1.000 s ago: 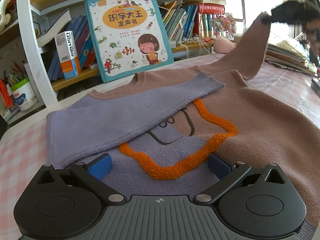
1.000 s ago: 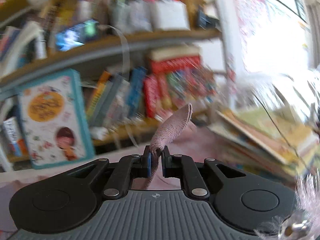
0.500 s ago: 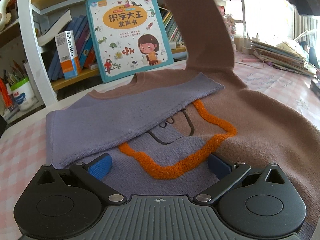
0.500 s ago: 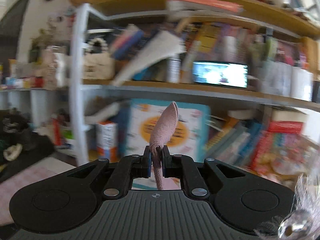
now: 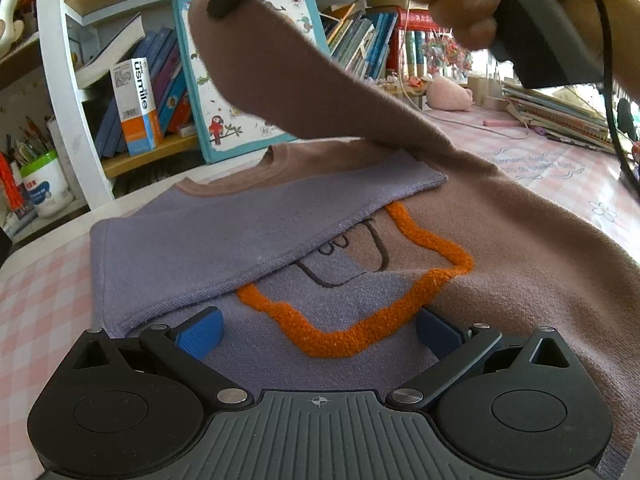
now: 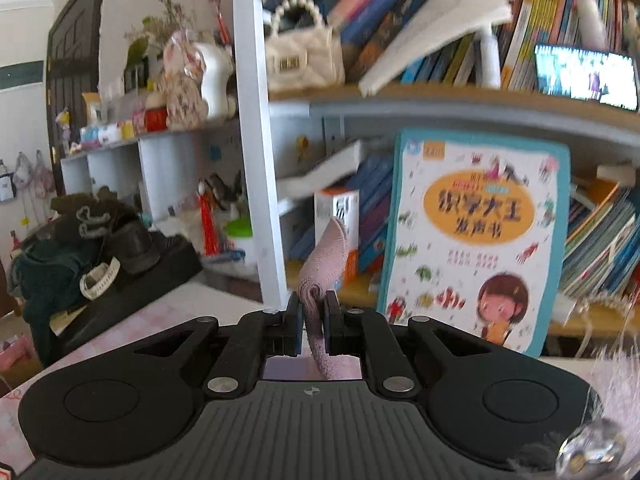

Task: Fold clothes
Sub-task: 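Lift the pink sleeve with the right gripper, lay it across the chest, open, then move the right gripper to the pink body side edge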

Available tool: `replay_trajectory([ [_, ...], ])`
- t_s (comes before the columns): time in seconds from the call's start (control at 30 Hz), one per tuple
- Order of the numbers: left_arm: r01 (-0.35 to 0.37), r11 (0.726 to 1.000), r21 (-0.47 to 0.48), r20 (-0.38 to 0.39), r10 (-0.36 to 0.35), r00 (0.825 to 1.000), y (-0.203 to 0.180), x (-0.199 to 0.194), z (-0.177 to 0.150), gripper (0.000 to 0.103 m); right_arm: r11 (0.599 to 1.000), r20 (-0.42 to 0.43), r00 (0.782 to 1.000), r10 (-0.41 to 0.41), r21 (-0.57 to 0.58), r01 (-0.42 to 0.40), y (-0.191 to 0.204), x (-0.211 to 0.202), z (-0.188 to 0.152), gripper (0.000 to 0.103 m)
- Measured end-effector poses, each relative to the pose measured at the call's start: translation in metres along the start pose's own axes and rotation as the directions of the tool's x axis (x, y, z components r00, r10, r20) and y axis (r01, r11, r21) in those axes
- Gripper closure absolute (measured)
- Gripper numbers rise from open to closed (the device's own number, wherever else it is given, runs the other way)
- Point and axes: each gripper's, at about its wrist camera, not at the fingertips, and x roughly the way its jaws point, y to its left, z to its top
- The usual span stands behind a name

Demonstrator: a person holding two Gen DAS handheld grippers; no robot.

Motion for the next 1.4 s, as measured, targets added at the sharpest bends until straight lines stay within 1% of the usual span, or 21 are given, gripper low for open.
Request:
replay_trajectory([
  [0.03, 0.0, 1.0, -0.001, 0.0, 0.0, 1.0, 0.0, 0.0, 0.0, 0.0, 1.0, -0.013, 1.0, 0.012, 0.002, -0.012, 0.001, 0.002, -0.002, 0.094],
  [0.07, 0.0, 1.0, -0.001, 0.0, 0.0, 1.0, 0.0, 0.0, 0.0, 0.0, 1.0, -0.026, 0.999, 0.025, 0.004, -0.025, 0.001, 0.005, -0.004, 0.09],
  [0.1, 0.0, 1.0, -0.001, 0.0, 0.0, 1.0, -0.001, -0.001, 0.0, 0.0, 0.999, -0.031, 0.999, 0.036, 0.008, -0.036, 0.002, 0.004, -0.006, 0.083],
  [0.13, 0.0, 1.0, -0.002, 0.0, 0.0, 1.0, 0.0, -0.001, 0.0, 0.0, 0.999, -0.027, 0.998, 0.052, 0.012, -0.052, 0.002, 0.003, -0.006, 0.074],
  [0.17, 0.001, 1.0, -0.002, 0.0, -0.001, 1.0, 0.0, -0.001, 0.001, 0.0, 0.998, -0.013, 0.998, 0.06, 0.012, -0.06, 0.002, -0.001, -0.006, 0.061],
  [0.23, 0.002, 1.0, -0.003, 0.0, -0.002, 1.0, 0.0, -0.001, 0.001, 0.0, 0.998, 0.012, 0.998, 0.065, 0.01, -0.065, 0.002, -0.009, -0.004, 0.061],
  [0.4, 0.004, 1.0, -0.004, 0.0, -0.004, 1.0, 0.002, -0.001, 0.001, 0.0, 0.999, 0.033, 0.999, 0.032, 0.023, -0.033, -0.008, -0.025, 0.0, 0.06],
  [0.53, 0.016, 1.0, -0.021, -0.002, -0.016, 1.0, 0.005, -0.001, 0.002, 0.0, 1.0, 0.011, 1.0, -0.001, 0.026, 0.001, -0.014, -0.034, -0.009, 0.06],
  [0.67, 0.02, 0.999, -0.032, -0.005, -0.02, 1.0, 0.006, -0.001, 0.002, 0.0, 0.999, -0.003, 0.999, -0.043, 0.022, 0.043, -0.023, -0.048, -0.026, 0.058],
  [0.73, 0.02, 0.999, -0.032, -0.007, -0.02, 1.0, 0.006, -0.001, 0.002, 0.0, 0.997, -0.025, 0.997, -0.068, 0.026, 0.069, -0.03, -0.055, -0.036, 0.058],
  [0.87, 0.028, 0.999, -0.041, -0.013, -0.028, 1.0, 0.007, 0.0, 0.002, 0.0, 0.989, -0.069, 0.988, -0.139, 0.034, 0.142, -0.045, -0.07, -0.051, 0.058],
  [0.97, 0.041, 0.998, -0.056, -0.016, -0.042, 0.999, 0.01, 0.001, 0.002, 0.0, 0.982, -0.071, 0.982, -0.177, 0.059, 0.182, -0.056, -0.085, -0.06, 0.055],
  [1.07, 0.058, 0.995, -0.082, -0.016, -0.059, 0.998, 0.014, 0.001, 0.002, 0.0, 0.974, -0.07, 0.976, -0.204, 0.084, 0.21, -0.064, -0.099, -0.068, 0.055],
  [1.2, 0.054, 0.993, -0.105, -0.016, -0.056, 0.998, 0.016, 0.001, 0.001, 0.0, 0.964, -0.085, 0.968, -0.238, 0.101, 0.246, -0.074, -0.112, -0.078, 0.054],
  [1.4, 0.039, 0.995, -0.088, -0.023, -0.041, 0.999, 0.013, 0.002, 0.002, 0.0, 0.945, -0.099, 0.953, -0.286, 0.137, 0.298, -0.088, -0.128, -0.095, 0.052],
])
